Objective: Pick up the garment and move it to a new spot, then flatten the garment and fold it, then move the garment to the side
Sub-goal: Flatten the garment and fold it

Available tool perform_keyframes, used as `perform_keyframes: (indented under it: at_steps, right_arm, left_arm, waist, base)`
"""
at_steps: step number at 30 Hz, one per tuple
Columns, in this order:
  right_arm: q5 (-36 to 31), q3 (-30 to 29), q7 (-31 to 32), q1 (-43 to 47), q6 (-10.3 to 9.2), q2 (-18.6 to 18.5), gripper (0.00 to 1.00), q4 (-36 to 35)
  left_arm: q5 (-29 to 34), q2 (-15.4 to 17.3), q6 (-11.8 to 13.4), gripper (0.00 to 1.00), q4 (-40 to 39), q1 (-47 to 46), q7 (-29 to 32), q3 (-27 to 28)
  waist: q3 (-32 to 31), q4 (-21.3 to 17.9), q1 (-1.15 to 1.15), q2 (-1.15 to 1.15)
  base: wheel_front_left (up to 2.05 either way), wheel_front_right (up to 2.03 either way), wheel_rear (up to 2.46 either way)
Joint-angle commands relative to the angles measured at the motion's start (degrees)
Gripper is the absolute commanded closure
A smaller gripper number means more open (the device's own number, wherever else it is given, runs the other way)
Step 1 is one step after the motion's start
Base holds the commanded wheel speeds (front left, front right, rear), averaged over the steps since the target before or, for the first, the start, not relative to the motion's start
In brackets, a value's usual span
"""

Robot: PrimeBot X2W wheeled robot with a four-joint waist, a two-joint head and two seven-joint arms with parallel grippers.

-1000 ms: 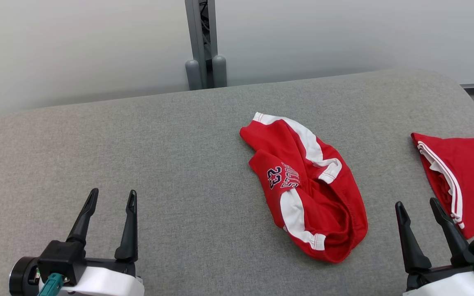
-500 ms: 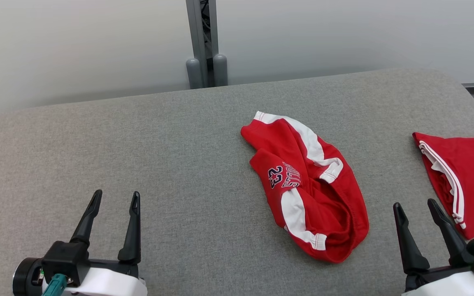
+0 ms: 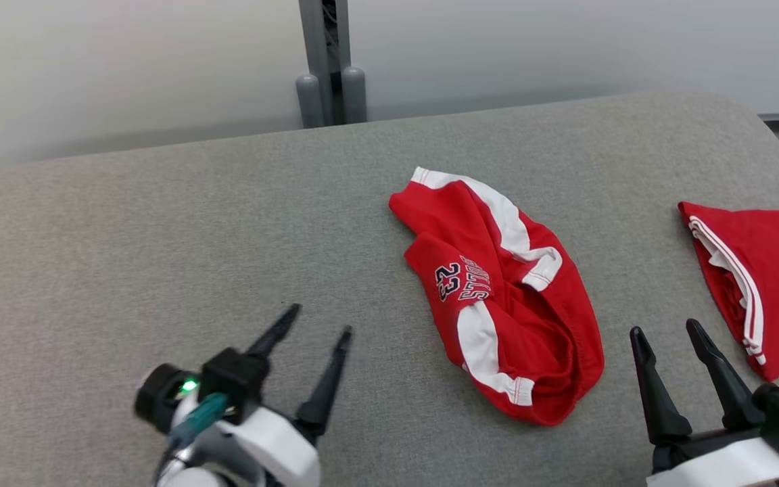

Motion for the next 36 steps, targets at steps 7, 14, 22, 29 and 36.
perform_keyframes:
  at_steps: [7,14,22,29,36]
  right_arm:
    - [1.2,2.4,-0.8,-3.0,0.02,-0.3,0.00,0.2]
    - [2.7,3.0,-2.4,-4.6,0.02,-0.2,0.00,1.5]
    - [4.1,3.3,-4.2,-5.2,0.02,-0.3,0.00,3.1]
    - [4.7,2.2,-5.2,-5.2,0.02,-0.3,0.00,3.8]
    - [4.7,1.1,-5.2,-5.2,0.02,-0.3,0.00,4.6]
  left_arm:
    - [1.1,-5.5,-8.0,0.00,13.4,-9.8,3.8,-8.3]
    - [2.8,-8.8,-11.5,0.00,25.7,-17.4,1.4,-10.2]
    - [2.0,-10.7,-12.5,1.00,32.8,-22.2,-2.3,-9.0]
    - [4.6,-8.8,-10.1,1.00,32.5,-23.6,-4.8,-8.9]
    - [9.9,0.2,-6.8,1.00,22.9,-21.7,-0.2,-10.3]
  waist:
    - [4.8,-5.7,0.00,0.00]
    - [8.3,-10.2,0.00,0.00]
    - [9.5,-12.1,0.00,0.00]
    - [9.3,-10.2,0.00,0.00]
    - [7.2,-4.0,0.00,0.00]
  base:
    - [0.00,0.00,0.00]
    - [0.00,0.00,0.00]
    - [0.00,0.00,0.00]
    - [0.00,0.00,0.00]
    - [0.00,0.00,0.00]
